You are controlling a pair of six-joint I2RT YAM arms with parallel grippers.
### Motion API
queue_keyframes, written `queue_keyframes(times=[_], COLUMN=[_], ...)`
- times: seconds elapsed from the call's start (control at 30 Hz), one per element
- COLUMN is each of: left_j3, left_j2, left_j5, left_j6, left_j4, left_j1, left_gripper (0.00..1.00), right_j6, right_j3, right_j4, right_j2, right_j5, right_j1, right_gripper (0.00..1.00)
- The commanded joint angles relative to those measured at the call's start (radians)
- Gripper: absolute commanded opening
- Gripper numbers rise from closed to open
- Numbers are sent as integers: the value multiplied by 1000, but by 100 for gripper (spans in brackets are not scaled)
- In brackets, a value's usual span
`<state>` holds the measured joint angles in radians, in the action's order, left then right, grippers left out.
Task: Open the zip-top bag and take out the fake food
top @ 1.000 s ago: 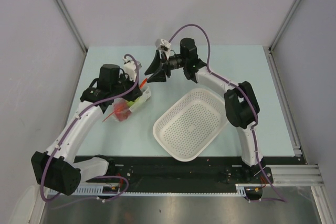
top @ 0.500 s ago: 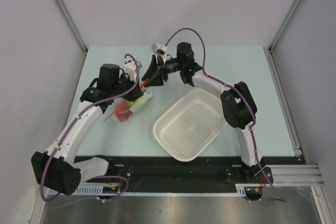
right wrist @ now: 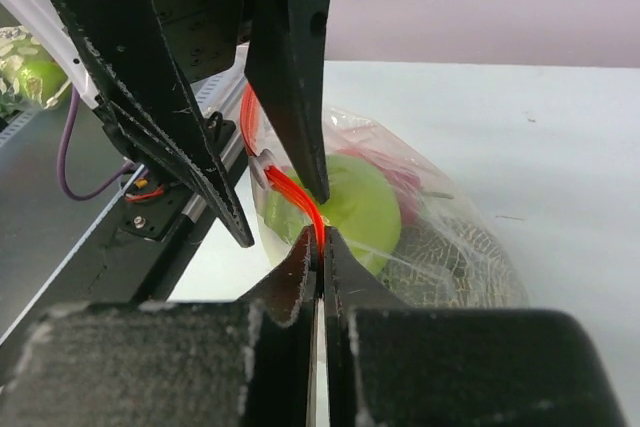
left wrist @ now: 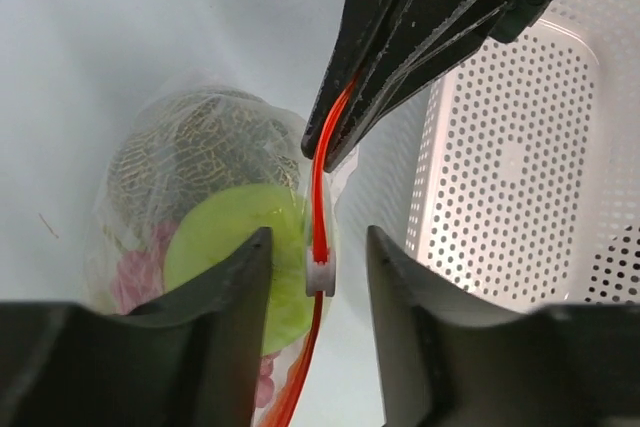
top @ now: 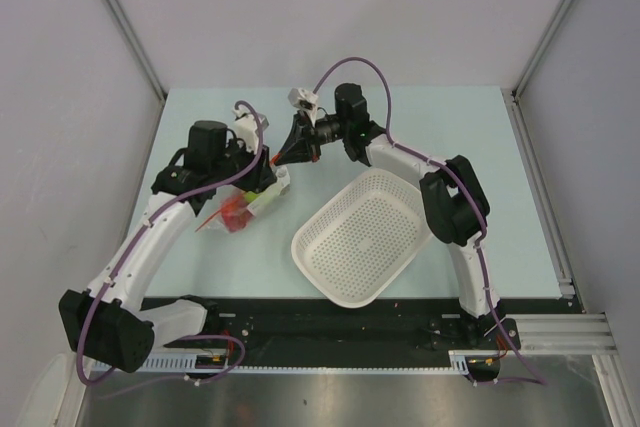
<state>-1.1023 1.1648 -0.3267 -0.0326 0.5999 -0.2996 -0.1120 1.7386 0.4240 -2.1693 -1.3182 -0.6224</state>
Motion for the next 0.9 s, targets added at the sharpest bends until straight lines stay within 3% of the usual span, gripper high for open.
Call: queue_keyframes(times=[0.0,0.33,0.53,0.67,0.87], left_j3=[-33,-50,-57,-64,27], left_j2=[-42,-34,-33,-57,-169], left_j5=[21,31,11,89,313], left_j6=[26,49,43,42,80], left_j4=[-41,-49,-57,-9,89], left_j1=[17,24,24,25,24], left_gripper=[51,29,1,0,0], right_j6=[22,-38,-43,3,81], right_j3=[12,27,29,35,93], right_j4=[18,59,52,-14,-174], right_j2=[19,6,2,8,-4], right_j5=[8,-12,17,143,403], right_j1=[7,15,13,21,49], right_gripper=[0,0,0,0,0])
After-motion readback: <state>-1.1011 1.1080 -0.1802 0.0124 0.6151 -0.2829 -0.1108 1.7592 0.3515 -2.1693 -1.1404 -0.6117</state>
